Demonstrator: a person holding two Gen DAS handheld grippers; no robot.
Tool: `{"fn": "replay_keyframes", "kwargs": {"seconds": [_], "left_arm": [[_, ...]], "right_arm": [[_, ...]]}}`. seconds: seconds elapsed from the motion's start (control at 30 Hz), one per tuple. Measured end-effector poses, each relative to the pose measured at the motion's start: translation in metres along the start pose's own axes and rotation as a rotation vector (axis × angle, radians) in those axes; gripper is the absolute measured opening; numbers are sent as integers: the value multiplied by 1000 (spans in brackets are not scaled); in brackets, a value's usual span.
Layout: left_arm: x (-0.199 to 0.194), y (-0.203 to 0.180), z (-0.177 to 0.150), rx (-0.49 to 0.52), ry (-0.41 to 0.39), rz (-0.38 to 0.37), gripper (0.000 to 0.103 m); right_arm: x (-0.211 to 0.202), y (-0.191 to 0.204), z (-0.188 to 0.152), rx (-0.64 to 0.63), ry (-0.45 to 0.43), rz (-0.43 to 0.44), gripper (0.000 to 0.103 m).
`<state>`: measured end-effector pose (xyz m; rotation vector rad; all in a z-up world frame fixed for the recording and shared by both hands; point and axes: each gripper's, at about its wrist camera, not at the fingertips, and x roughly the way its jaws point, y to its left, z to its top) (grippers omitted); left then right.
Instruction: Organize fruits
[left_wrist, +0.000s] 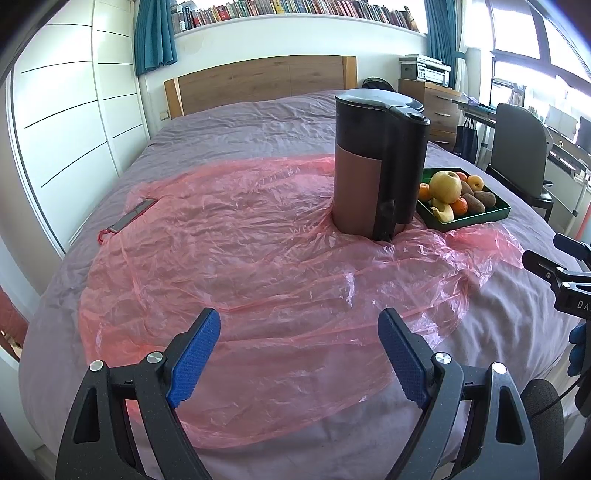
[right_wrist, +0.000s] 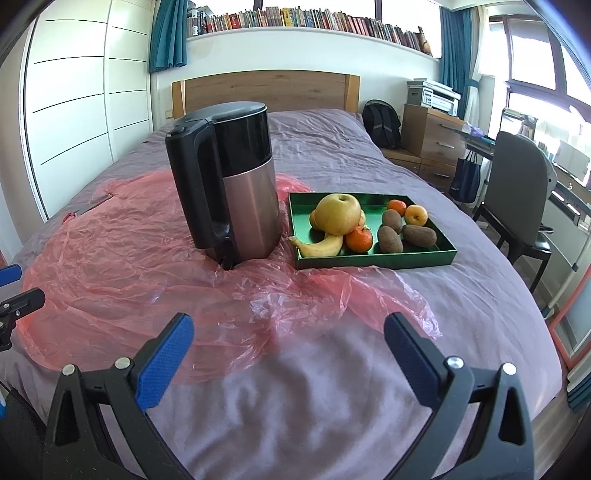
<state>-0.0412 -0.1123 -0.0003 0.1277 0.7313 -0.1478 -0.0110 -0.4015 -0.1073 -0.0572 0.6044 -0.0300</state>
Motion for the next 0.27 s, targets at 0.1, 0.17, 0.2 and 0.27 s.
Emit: {"fn": "replay_keyframes", "kwargs": {"seconds": [0.1, 0.17, 0.2, 0.27], "left_arm": [[0, 1, 0, -9, -1, 2, 84], [1, 2, 0, -17, -1, 4, 84], [2, 3, 0, -19, 1, 6, 84], [3, 3, 0, -22, 4, 9, 84]], "right_arm": [[0, -1, 0, 2, 0, -2, 103], [0, -1, 0, 0, 0, 0, 103], [0, -1, 0, -1, 0, -1, 103], [0, -2, 0, 0, 0, -1, 103]]}}
